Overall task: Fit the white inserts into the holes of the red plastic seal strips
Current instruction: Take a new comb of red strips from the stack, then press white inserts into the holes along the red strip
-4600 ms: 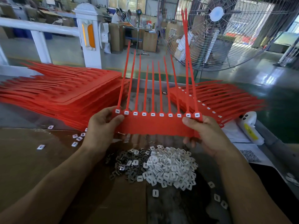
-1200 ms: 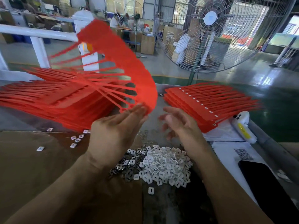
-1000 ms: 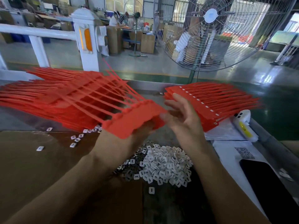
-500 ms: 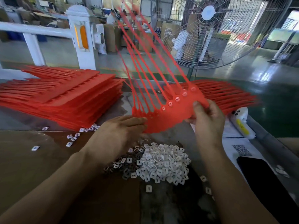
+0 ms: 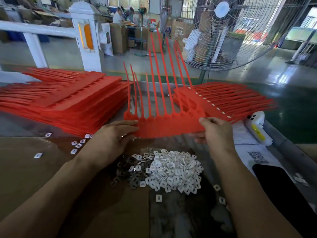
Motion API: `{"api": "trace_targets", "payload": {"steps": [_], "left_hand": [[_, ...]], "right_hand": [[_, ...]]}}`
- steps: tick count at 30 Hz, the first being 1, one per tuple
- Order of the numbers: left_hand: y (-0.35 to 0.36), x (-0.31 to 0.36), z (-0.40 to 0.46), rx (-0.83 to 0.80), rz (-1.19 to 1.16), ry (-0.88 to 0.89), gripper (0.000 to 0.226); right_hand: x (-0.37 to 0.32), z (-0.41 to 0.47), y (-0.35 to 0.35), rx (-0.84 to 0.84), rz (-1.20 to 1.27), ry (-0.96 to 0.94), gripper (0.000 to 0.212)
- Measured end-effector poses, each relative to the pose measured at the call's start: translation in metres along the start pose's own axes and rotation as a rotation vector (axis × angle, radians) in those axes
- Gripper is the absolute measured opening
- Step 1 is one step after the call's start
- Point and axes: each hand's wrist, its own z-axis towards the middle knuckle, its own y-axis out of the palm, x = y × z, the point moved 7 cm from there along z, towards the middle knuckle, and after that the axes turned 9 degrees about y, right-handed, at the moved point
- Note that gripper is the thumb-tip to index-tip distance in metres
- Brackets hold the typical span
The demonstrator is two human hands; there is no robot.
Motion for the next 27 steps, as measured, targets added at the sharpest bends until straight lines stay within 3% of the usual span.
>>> {"api": "trace_targets", "payload": {"steps": [4, 7, 14, 17, 27], "left_hand": [[0.003, -0.003, -0.003, -0.076, 0.039, 0.003, 0.024], [-0.001, -0.009, -0.005, -0.044, 0.030, -0.074, 0.022], [0.001, -0.031, -0.011, -0.040, 0.039, -0.222, 0.034], [0.003, -0.035, -0.013, -0.071, 0.033, -0.255, 0.038], [0.006, -0.043, -0.017, -0.110, -0.035, -0.347, 0.032]], "right_hand": [[0.004, -0.003, -0.007, -0.012, -0.315, 0.007, 0.016], [0.000, -0.006, -0.011, -0.009, -0.494, -0.006, 0.023], [-0.007, -0.009, -0.018, 0.025, -0.740, -0.048, 0.037], [-0.009, -0.012, -0.017, 0.026, -0.810, -0.057, 0.028], [-0.016, -0.012, -0.021, 0.039, -1.013, -0.026, 0.034]]}}
